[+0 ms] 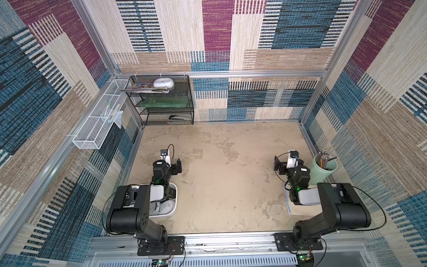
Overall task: Take out the mouse from the storage box
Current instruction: Move the storage box to the center of the board.
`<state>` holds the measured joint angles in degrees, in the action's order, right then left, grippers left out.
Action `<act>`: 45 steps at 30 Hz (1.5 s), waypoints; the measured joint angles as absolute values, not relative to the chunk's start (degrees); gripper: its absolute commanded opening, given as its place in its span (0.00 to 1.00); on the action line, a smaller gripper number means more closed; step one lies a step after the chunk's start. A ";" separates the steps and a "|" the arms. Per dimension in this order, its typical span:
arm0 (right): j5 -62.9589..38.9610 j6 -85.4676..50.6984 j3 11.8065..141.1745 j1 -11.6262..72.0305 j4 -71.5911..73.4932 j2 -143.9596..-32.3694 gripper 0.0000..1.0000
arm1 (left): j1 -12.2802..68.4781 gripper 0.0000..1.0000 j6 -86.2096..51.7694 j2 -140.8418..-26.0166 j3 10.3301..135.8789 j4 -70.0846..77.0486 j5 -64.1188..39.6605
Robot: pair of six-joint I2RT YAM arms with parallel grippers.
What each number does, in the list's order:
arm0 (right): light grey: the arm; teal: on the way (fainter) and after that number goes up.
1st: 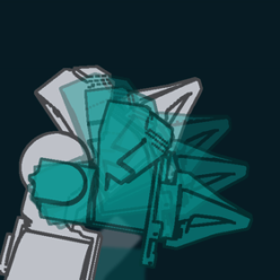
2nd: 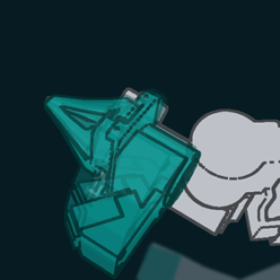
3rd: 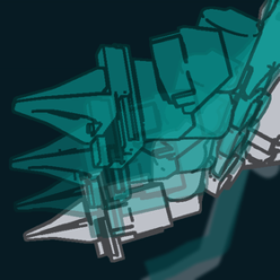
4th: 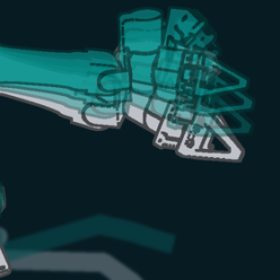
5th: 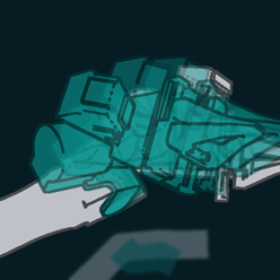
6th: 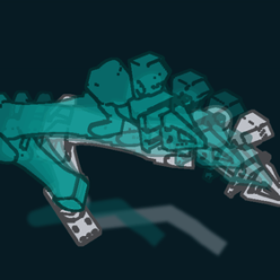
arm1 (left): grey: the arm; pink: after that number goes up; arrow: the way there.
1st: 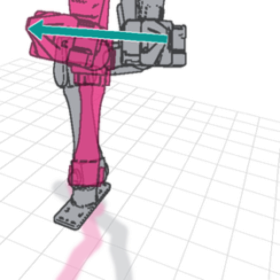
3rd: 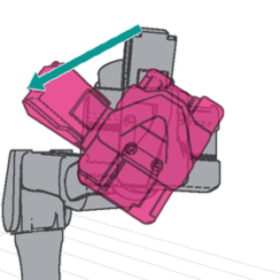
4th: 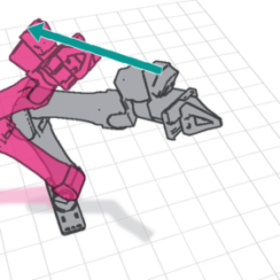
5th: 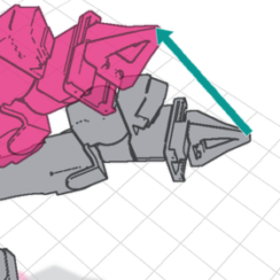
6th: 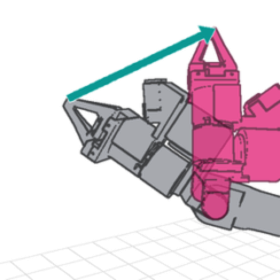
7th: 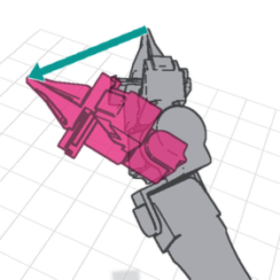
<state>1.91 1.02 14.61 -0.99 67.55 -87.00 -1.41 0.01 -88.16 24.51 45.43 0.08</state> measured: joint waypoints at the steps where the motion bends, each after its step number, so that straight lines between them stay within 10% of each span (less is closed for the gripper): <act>1: 1.91 1.02 14.61 -0.99 67.53 -87.00 0.99 | -1.41 0.99 0.03 -88.16 24.51 45.43 0.08; 20: 1.37 1.17 14.61 -1.04 66.83 -86.02 1.00 | -1.41 0.99 0.23 -87.55 24.01 45.43 -0.25; 32: -3.49 -6.42 24.84 6.92 41.63 -63.70 1.00 | 10.94 0.99 -6.33 -43.31 13.69 37.76 8.12; 45: -11.27 -22.65 33.26 7.66 15.99 -56.84 1.00 | 11.42 0.99 -42.00 -29.45 24.08 -6.50 15.29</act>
<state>-11.27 -22.65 33.26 7.66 15.99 -56.84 11.42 -42.00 -29.45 24.08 -6.50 15.29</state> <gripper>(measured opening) 0.995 0.995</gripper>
